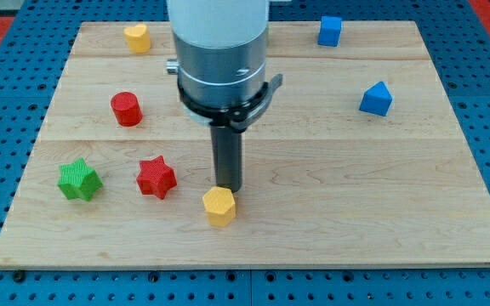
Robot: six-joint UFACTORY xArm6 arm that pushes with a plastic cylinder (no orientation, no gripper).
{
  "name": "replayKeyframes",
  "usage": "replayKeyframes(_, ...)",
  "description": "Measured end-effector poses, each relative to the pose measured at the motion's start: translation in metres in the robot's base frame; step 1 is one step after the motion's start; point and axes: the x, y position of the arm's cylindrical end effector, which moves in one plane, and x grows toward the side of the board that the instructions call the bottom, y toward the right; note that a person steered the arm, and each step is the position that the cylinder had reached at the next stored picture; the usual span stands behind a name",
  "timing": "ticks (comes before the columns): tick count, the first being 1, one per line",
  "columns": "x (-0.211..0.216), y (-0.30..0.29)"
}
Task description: Push the red star into the yellow hexagon
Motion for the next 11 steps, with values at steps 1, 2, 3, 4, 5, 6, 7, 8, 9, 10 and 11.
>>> replayKeyframes(1,0.003,-0.036)
replayKeyframes(2,0.025,-0.053)
replayKeyframes(3,0.035,-0.097)
replayKeyframes(4,-0.002,-0.123)
replayKeyframes(5,-0.032,-0.097)
replayKeyframes(6,-0.038,-0.017)
replayKeyframes(7,-0.039,-0.028)
replayKeyframes(8,-0.039,-0.059)
replayKeyframes(9,-0.033,-0.089)
replayKeyframes(10,-0.002,-0.09)
replayKeyframes(11,-0.009,-0.037)
